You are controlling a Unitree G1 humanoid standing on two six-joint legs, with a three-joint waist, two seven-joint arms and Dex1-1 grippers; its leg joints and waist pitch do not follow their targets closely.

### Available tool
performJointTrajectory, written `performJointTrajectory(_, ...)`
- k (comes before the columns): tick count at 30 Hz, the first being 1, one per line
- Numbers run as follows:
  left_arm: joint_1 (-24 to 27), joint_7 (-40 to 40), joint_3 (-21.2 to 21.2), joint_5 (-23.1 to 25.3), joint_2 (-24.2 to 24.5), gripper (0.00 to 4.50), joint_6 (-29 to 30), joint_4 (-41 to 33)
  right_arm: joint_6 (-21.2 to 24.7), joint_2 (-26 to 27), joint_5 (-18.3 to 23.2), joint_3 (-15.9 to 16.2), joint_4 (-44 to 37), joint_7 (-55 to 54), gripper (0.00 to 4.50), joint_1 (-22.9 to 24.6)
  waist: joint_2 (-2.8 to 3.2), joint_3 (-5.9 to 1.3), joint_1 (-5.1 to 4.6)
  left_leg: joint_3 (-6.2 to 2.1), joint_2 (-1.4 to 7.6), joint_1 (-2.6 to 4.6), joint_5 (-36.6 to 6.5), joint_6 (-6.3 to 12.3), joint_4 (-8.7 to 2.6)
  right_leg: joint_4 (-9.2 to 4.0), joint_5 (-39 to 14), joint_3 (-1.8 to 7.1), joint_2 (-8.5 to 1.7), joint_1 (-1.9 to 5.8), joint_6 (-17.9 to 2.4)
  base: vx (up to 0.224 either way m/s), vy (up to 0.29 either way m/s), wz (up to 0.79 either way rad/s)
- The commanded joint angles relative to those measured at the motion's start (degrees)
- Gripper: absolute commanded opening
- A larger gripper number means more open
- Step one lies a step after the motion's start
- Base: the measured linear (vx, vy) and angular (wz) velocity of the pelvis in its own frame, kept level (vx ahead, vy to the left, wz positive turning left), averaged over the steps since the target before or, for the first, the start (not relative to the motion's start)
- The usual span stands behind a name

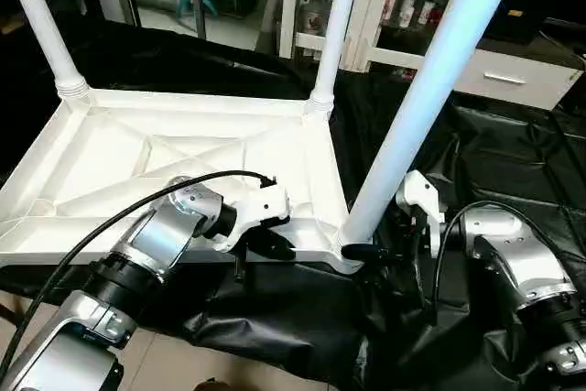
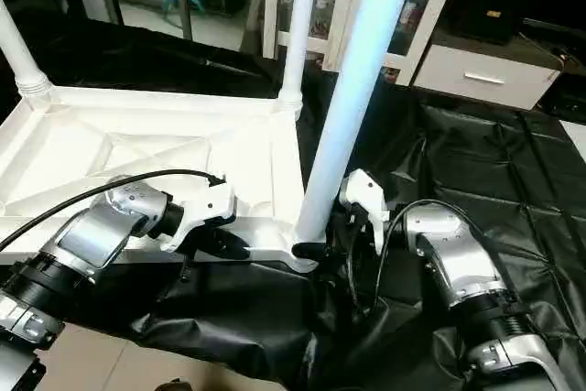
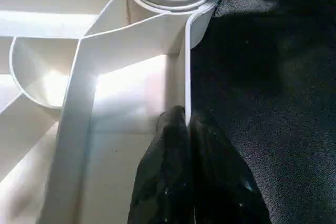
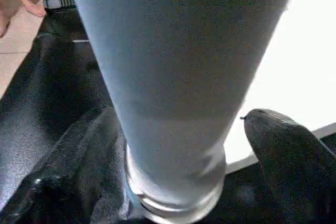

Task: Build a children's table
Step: Rotate leg to tighten

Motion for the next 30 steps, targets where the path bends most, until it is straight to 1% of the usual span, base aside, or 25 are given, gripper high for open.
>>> performJointTrajectory(1,0.83,-1.28,-2.76,0.43,-0.18,0.00,0.56,-0.91,-0.58,-0.37,0.48,-0.52,0.28,0.66,3.88,-0.88,0.09,-3.57,-0.10,0.59,0.18,-0.10,-5.65,3.08,-3.55,-2.45,-0.31,1.96,-2.32,3.26,-15.69,0.000,0.000,0.00)
performJointTrajectory(2,0.82,-1.26,-2.76,0.44,-0.14,0.00,0.60,-0.93,-0.63,-0.31,0.52,-0.53,0.47,0.79,3.80,-0.97,0.09,-3.59,-0.10,0.59,0.16,-0.11,-5.55,3.11,-3.53,-2.44,-0.31,1.95,-2.32,3.28,-15.71,0.000,0.000,0.00)
performJointTrajectory(3,0.82,-1.25,-2.76,0.44,-0.14,0.00,0.61,-0.94,-0.64,-0.30,0.52,-0.53,0.50,0.81,3.57,-0.99,0.10,-3.63,-0.08,0.59,0.17,-0.05,-5.26,3.16,-3.50,-2.38,0.05,1.96,-2.32,3.27,-15.82,0.000,0.000,0.00)
performJointTrajectory(6,0.81,-1.38,-2.76,0.41,0.00,0.00,0.73,-1.04,-0.47,-0.25,0.52,-0.50,0.58,1.38,3.40,-1.08,0.12,-3.69,-0.07,0.58,0.15,-0.11,-4.76,3.47,-3.40,-2.25,0.94,1.93,-2.29,3.32,-16.06,0.000,0.000,0.00)
performJointTrajectory(9,0.89,-1.46,-2.88,0.48,0.15,0.00,0.78,-1.14,-0.73,-0.13,0.33,-0.58,1.23,1.92,3.05,-1.24,0.17,-3.64,-0.07,0.63,0.14,-0.05,-5.05,3.51,-3.39,-2.31,0.73,1.93,-2.28,3.24,-16.30,0.000,0.000,0.00)
performJointTrajectory(12,0.91,-1.55,-2.98,0.48,0.16,0.00,0.80,-1.17,-0.77,-0.13,0.13,-0.52,1.39,2.19,2.96,-1.20,0.19,-3.60,-0.08,0.59,0.17,-0.07,-5.78,3.19,-3.44,-2.36,-0.17,1.93,-2.28,3.25,-16.16,0.000,0.000,0.00)
performJointTrajectory(14,0.92,-1.61,-3.09,0.48,0.13,0.00,0.80,-1.19,-0.62,-0.15,0.09,-0.49,1.46,2.31,2.69,-1.12,0.23,-3.58,-0.09,0.56,0.20,-0.06,-6.39,2.87,-3.47,-2.39,-0.78,1.95,-2.32,3.25,-15.99,0.000,0.000,0.00)
performJointTrajectory(17,0.88,-1.59,-3.28,0.53,0.04,0.00,0.81,-1.17,-1.02,-0.30,-0.29,-0.42,1.59,2.34,2.53,-0.87,0.26,-3.56,-0.13,0.55,0.23,-0.08,-7.21,2.64,-3.48,-2.45,-1.51,1.96,-2.33,3.23,-15.83,0.000,0.000,0.00)
performJointTrajectory(18,0.77,-1.54,-3.45,0.58,-0.11,0.00,0.82,-1.06,-1.29,-0.45,-0.62,-0.37,1.78,2.53,2.43,-0.66,0.36,-3.54,-0.09,0.53,0.24,-0.05,-7.49,2.48,-3.52,-2.48,-1.94,1.97,-2.37,3.20,-15.71,0.000,0.000,0.00)
performJointTrajectory(19,0.73,-1.53,-3.49,0.58,-0.16,0.00,0.83,-1.03,-1.31,-0.52,-0.70,-0.32,1.81,2.62,2.32,-0.58,0.29,-3.55,-0.13,0.53,0.22,-0.04,-7.56,2.40,-3.51,-2.50,-1.99,1.98,-2.35,3.20,-15.67,0.000,0.000,0.00)
performJointTrajectory(20,0.70,-1.51,-3.55,0.60,-0.22,0.00,0.84,-0.99,-1.46,-0.59,-0.87,-0.23,1.89,2.65,2.25,-0.46,0.45,-3.56,-0.11,0.51,0.23,-0.04,-7.58,2.35,-3.50,-2.47,-1.91,1.99,-2.35,3.20,-15.67,0.000,0.000,0.00)
performJointTrajectory(25,0.70,-0.54,-3.83,1.31,-0.30,0.00,0.23,-0.33,-1.80,-0.09,-1.70,-0.37,3.02,0.75,2.13,0.01,0.49,-3.62,-0.17,0.52,0.17,-0.03,-7.19,2.40,-3.46,-2.39,-0.55,1.93,-2.22,3.20,-16.05,0.000,0.000,0.00)
performJointTrajectory(28,0.60,0.76,-3.50,1.57,-0.75,0.00,0.16,0.16,-1.59,0.63,-2.28,-0.76,4.18,-1.42,2.11,0.10,0.55,-3.31,-0.24,0.45,0.26,-0.11,-9.64,1.82,-3.76,-2.82,-4.40,1.93,-2.37,3.23,-15.22,0.000,0.000,0.00)
performJointTrajectory(29,0.33,3.23,-2.72,1.89,-1.81,0.00,0.06,1.28,-0.32,1.43,-3.53,-0.88,5.85,-4.75,2.10,0.25,0.60,-3.16,-0.31,0.42,0.33,-0.01,-11.44,1.21,-3.96,-3.20,-7.45,1.98,-2.49,3.18,-14.52,0.000,0.000,0.00)
performJointTrajectory(30,0.11,4.46,-2.34,2.07,-2.38,0.00,0.02,1.96,-0.15,1.92,-4.31,-1.05,6.86,-6.87,2.09,0.11,0.67,-2.88,-0.35,0.29,0.35,0.12,-14.03,0.44,-4.26,-3.69,-11.71,1.98,-2.62,3.11,-13.40,0.000,0.000,0.00)
